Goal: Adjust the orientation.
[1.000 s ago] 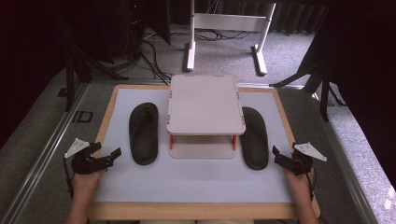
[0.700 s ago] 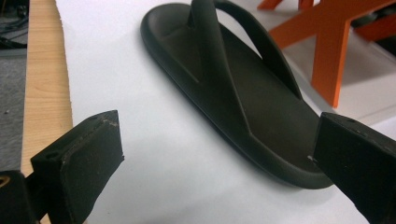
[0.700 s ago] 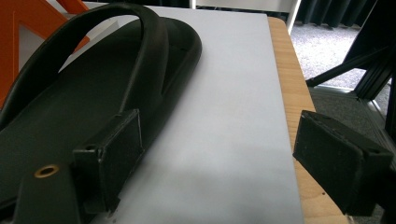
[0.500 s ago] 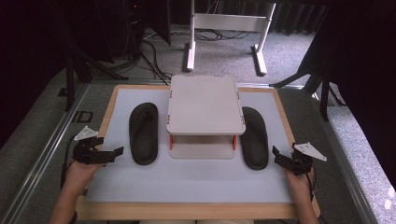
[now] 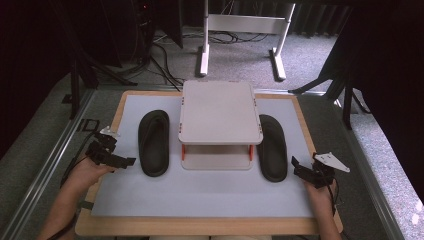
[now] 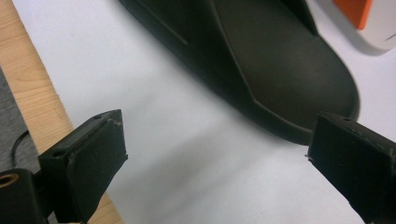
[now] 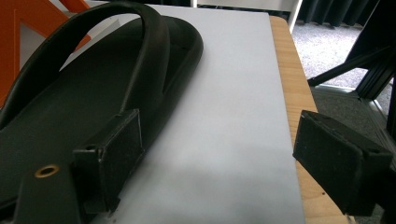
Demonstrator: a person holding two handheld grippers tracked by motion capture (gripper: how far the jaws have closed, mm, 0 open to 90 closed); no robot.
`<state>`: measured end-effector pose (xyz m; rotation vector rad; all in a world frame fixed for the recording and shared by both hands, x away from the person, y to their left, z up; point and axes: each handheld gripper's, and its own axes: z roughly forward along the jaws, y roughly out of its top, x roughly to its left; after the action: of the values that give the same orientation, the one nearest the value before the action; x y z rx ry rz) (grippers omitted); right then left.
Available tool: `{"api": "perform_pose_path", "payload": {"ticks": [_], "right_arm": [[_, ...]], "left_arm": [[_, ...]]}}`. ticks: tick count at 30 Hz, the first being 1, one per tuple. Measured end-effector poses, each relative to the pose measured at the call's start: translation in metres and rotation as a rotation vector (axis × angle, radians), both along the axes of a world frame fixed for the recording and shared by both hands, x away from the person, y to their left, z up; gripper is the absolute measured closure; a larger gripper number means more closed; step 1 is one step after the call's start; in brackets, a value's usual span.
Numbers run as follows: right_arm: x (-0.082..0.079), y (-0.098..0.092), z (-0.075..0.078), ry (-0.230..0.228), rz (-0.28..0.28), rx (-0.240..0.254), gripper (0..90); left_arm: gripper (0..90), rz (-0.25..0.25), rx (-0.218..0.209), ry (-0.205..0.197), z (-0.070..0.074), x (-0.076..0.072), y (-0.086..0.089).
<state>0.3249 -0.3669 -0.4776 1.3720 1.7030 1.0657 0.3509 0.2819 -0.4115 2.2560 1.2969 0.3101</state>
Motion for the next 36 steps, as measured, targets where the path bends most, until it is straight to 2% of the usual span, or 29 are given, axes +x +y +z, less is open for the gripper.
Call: {"api": "perform_pose_path", "payload": {"ticks": [5,6,9,12,19,22,25,31,35,36], "right_arm": [[0.0,0.0,0.0,0.0,0.005,0.003,17.3],[0.0,0.0,0.0,0.0,0.003,0.003,17.3],[0.0,0.0,0.0,0.0,0.004,0.002,17.3],[0.0,0.0,0.0,0.0,0.007,0.0,17.3],[0.0,-0.001,0.0,0.003,0.008,0.003,17.2],[0.0,0.0,0.0,0.003,0.011,-0.004,17.2],[0.0,0.0,0.0,0.003,0.009,-0.003,17.2],[0.0,0.0,0.0,0.002,0.011,0.004,17.2],[0.0,0.0,0.0,0.001,0.013,0.003,17.2],[0.0,0.0,0.0,0.001,0.011,0.004,17.2]], "left_arm": [[3.9,-0.01,0.042,0.037,0.002,0.009,-0.004],[3.9,-0.02,0.053,0.069,0.001,0.014,-0.006],[3.9,-0.027,0.084,0.103,0.001,0.021,-0.009],[3.9,-0.023,0.102,0.118,0.004,0.028,-0.013],[3.9,-0.016,0.098,0.125,0.011,0.044,-0.026],[4.0,-0.014,0.116,0.14,0.012,0.054,-0.034],[8.2,-0.015,0.119,0.145,0.012,0.059,-0.039],[13.8,0.033,0.074,0.151,0.013,0.074,-0.046],[14.5,0.059,0.083,0.173,0.01,0.084,-0.048],[14.6,0.08,0.072,0.197,0.008,0.089,-0.048]]}}
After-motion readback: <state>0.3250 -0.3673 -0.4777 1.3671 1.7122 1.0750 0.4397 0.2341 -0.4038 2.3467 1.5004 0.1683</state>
